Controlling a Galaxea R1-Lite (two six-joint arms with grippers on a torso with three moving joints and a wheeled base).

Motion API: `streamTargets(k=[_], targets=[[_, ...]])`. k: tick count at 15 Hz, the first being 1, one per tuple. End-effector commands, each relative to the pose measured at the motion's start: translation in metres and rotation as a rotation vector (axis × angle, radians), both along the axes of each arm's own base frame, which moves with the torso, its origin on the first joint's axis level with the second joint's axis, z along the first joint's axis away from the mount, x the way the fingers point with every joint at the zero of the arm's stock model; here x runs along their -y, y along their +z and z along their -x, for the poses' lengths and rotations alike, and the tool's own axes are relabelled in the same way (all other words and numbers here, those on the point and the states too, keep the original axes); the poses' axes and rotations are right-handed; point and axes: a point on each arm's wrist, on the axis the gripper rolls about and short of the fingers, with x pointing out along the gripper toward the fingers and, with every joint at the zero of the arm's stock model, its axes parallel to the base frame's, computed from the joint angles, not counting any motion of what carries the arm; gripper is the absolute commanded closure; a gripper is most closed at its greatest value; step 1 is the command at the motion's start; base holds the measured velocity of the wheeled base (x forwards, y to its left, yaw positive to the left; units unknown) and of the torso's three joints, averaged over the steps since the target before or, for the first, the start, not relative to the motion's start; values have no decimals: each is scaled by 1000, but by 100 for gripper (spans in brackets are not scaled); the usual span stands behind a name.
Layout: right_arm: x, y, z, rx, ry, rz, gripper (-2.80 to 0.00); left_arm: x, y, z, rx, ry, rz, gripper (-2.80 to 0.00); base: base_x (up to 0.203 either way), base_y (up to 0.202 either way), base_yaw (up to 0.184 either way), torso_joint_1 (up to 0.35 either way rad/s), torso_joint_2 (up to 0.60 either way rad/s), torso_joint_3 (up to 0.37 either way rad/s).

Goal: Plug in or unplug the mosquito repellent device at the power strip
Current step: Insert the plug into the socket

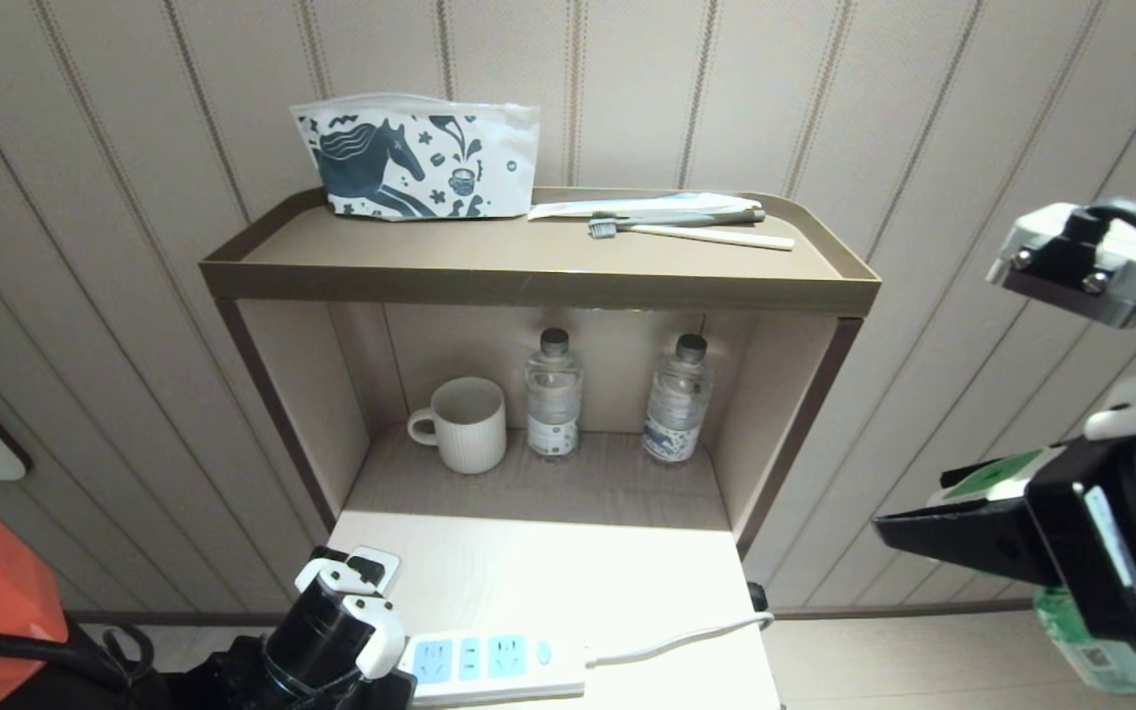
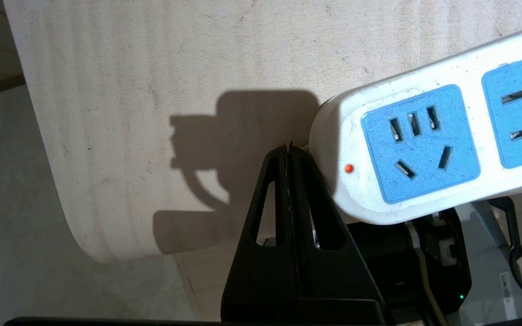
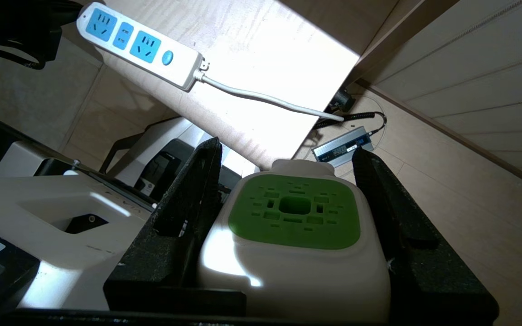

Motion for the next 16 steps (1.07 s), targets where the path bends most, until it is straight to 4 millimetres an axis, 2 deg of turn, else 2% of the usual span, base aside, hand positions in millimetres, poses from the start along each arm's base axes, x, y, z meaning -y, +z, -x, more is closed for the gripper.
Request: streamTargets(k=[1,5,11,16], targets=[[1,0,1,-2,-2,2,0,5,2,-4,15,1,13,0,0,0,0,0,0,0],[1,0,0,-3,-3,3,0,15,11,-15,54,2,46,0,0,0,0,0,0,0],[0,-3,-1,-9,-8,10,0,36,12,1,39,-66,59,0,0,0,0,0,0,0],[1,-6,-1,-17,-11,16,0,43,12,-6,52,-58,72,0,0,0,0,0,0,0]])
